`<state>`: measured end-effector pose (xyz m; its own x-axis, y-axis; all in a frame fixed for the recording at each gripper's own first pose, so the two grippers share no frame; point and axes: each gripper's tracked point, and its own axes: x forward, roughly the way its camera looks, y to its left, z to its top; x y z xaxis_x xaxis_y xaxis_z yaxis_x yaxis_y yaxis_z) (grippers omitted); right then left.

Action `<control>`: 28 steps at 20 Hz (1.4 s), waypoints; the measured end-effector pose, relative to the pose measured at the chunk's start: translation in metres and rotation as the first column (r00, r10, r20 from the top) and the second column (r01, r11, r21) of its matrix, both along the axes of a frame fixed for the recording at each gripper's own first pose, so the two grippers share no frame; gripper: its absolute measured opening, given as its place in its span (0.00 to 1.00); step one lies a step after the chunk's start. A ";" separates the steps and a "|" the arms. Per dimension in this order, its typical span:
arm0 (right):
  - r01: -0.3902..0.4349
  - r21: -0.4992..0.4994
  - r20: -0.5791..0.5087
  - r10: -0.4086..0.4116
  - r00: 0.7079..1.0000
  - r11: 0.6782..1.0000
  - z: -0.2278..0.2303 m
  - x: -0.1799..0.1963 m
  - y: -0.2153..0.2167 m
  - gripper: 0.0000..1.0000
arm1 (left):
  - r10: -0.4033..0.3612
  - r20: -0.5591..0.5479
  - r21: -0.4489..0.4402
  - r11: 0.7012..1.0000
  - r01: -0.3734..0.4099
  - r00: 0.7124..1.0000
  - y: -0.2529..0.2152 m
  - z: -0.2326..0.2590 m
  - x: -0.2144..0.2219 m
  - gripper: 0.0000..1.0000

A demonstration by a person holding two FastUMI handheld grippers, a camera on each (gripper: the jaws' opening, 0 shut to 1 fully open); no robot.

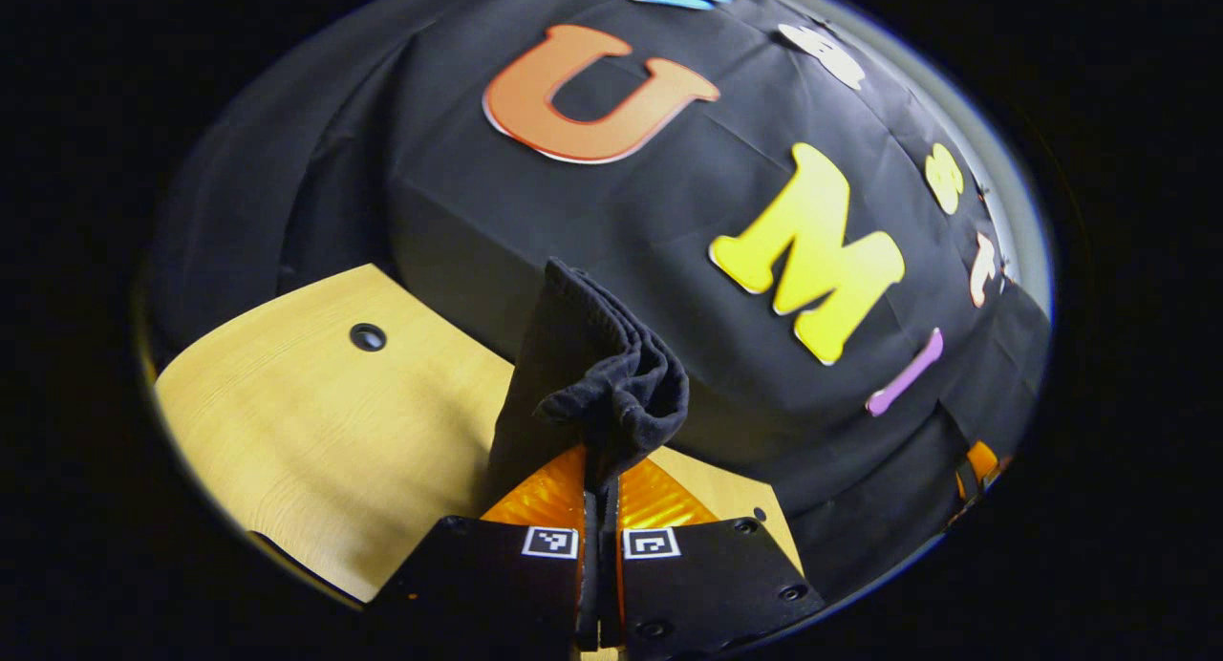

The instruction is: Grasp the waist and the cuffs of the jeans and fold them to make the two legs overlap; first hold the waist and fold one-third of the jeans toward the cuffs, then hold the cuffs and fold the remaining one-third in the same direction to finish folding.

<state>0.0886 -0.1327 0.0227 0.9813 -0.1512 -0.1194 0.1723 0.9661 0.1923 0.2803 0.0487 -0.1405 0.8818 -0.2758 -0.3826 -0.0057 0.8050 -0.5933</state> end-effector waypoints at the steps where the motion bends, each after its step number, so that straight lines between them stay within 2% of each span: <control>1: 0.003 0.004 -0.002 -0.003 1.000 1.000 -0.001 -0.002 -0.002 0.94 | -0.033 0.004 0.014 0.999 0.033 0.999 -0.016 0.003 -0.002 0.03; 3: 0.007 0.007 -0.008 -0.007 1.000 1.000 -0.004 -0.005 -0.005 0.94 | -0.103 0.001 0.050 0.993 0.103 0.995 -0.048 0.002 -0.006 0.03; 5: 0.013 0.001 -0.015 -0.013 1.000 1.000 -0.006 -0.009 -0.010 0.94 | -0.176 -0.003 0.124 0.977 0.174 0.984 -0.078 -0.007 -0.009 0.03; 7: 0.024 -0.002 -0.020 -0.024 1.000 1.000 -0.007 -0.014 -0.017 0.94 | -0.254 -0.024 0.227 0.941 0.252 0.967 -0.109 -0.022 -0.014 0.03; 9: 0.037 -0.004 -0.027 -0.037 0.999 0.999 -0.008 -0.019 -0.023 0.94 | -0.341 -0.066 0.321 0.882 0.344 0.938 -0.137 -0.046 -0.021 0.03; 11: 0.050 -0.009 -0.033 -0.050 0.998 0.999 -0.010 -0.025 -0.031 0.94 | -0.410 -0.112 0.424 0.804 0.417 0.905 -0.154 -0.072 -0.026 0.03; 12: 0.057 -0.012 -0.036 -0.058 0.998 0.998 -0.011 -0.028 -0.035 0.94 | -0.443 -0.131 0.475 0.757 0.448 0.887 -0.161 -0.084 -0.025 0.03; 13: 0.065 -0.015 -0.041 -0.066 0.997 0.998 -0.012 -0.030 -0.039 0.98 | -0.469 -0.154 0.525 0.707 0.474 0.870 -0.167 -0.096 -0.025 0.04; 15: 0.079 -0.015 -0.052 -0.080 0.995 0.997 -0.015 -0.034 -0.047 0.98 | -0.513 -0.208 0.602 0.603 0.523 0.833 -0.175 -0.121 -0.024 0.03; 16: 0.084 -0.017 -0.058 -0.085 0.995 0.996 -0.016 -0.036 -0.048 0.94 | -0.534 -0.244 0.629 0.549 0.551 0.810 -0.176 -0.133 -0.024 0.03; 17: 0.085 -0.018 -0.061 -0.086 0.994 0.996 -0.016 -0.037 -0.050 0.94 | -0.557 -0.275 0.656 0.487 0.577 0.784 -0.176 -0.144 -0.024 0.04; 18: 0.088 -0.021 -0.064 -0.089 0.994 0.996 -0.018 -0.038 -0.051 0.99 | -0.579 -0.301 0.683 0.423 0.595 0.757 -0.174 -0.153 -0.022 0.04; 19: 0.088 -0.022 -0.067 -0.089 0.994 0.996 -0.019 -0.038 -0.052 0.94 | -0.598 -0.325 0.703 0.365 0.611 0.732 -0.171 -0.160 -0.020 0.04; 20: 0.087 -0.019 -0.072 -0.088 0.993 0.996 -0.021 -0.038 -0.053 0.99 | -0.611 -0.354 0.713 0.313 0.627 0.708 -0.167 -0.167 -0.018 0.04; 21: 0.086 -0.013 -0.077 -0.086 0.993 0.996 -0.023 -0.038 -0.052 0.94 | -0.623 -0.380 0.718 0.268 0.642 0.684 -0.164 -0.173 -0.014 0.04; 22: 0.082 -0.007 -0.082 -0.083 0.993 0.997 -0.025 -0.036 -0.051 0.98 | -0.641 -0.401 0.703 0.243 0.669 0.655 -0.164 -0.177 -0.015 0.05; 23: 0.081 -0.006 -0.088 -0.082 0.993 0.997 -0.027 -0.034 -0.050 0.94 | -0.641 -0.404 0.714 0.224 0.663 0.652 -0.162 -0.174 -0.012 0.09; 24: 0.076 -0.006 -0.094 -0.076 0.993 0.997 -0.030 -0.033 -0.049 0.94 | -0.640 -0.396 0.738 0.205 0.643 0.658 -0.160 -0.174 -0.002 0.17; 25: 0.068 -0.007 -0.099 -0.068 0.993 0.998 -0.031 -0.032 -0.047 0.99 | -0.640 -0.390 0.755 0.189 0.628 0.662 -0.158 -0.170 0.005 0.52; 26: 0.057 -0.008 -0.106 -0.058 0.993 0.998 -0.033 -0.029 -0.044 0.99 | -0.635 -0.379 0.771 0.186 0.610 0.673 -0.174 -0.184 -0.033 0.46; 27: 0.045 -0.011 -0.114 -0.046 0.992 0.999 -0.035 -0.027 -0.040 0.99 | -0.641 -0.371 0.765 0.199 0.612 0.672 -0.165 -0.162 -0.008 0.61; 28: 0.033 -0.011 -0.120 -0.034 0.992 0.999 -0.039 -0.026 -0.038 0.99 | -0.656 -0.360 0.742 0.230 0.630 0.663 -0.170 -0.152 -0.018 0.76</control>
